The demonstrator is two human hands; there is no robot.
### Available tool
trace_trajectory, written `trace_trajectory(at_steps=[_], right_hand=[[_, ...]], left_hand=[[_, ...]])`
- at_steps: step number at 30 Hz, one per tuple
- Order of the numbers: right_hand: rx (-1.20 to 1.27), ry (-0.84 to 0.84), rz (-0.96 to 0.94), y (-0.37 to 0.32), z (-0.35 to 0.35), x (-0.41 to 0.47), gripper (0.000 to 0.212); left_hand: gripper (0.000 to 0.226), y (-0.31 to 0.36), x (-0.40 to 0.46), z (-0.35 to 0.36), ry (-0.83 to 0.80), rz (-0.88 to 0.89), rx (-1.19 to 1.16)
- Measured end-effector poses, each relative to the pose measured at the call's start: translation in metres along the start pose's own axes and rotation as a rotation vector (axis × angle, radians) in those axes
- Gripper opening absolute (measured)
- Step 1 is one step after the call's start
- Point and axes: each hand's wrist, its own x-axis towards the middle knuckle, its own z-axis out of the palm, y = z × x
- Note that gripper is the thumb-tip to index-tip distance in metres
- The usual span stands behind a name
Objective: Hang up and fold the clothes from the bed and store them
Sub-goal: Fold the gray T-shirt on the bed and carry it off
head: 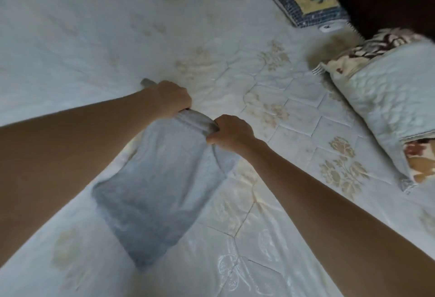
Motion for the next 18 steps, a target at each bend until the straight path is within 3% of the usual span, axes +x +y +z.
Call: trace_trajectory(at_steps=[5, 11, 15, 18], right_hand=[[-0.178, 0.225, -0.159, -0.080, -0.115, -0.004, 0.028], [-0.379, 0.398, -0.251, -0.138, -0.223, -0.038, 0.012], [-0.413, 0.445, -0.253, -0.141, -0.248, -0.066, 0.030], [-0.425, 0.429, -0.248, -0.129, -0.238, -0.083, 0.026]], left_hand=[[0.033, -0.063, -0.048, -0.111, 0.137, -0.142, 0.067], [0.038, -0.089, -0.097, -0.209, 0.341, -0.265, 0.085], [0.040, -0.083, -0.121, -0.233, 0.455, -0.286, 0.126], [0.039, -0.061, -0.137, -0.225, 0.436, -0.280, 0.129]])
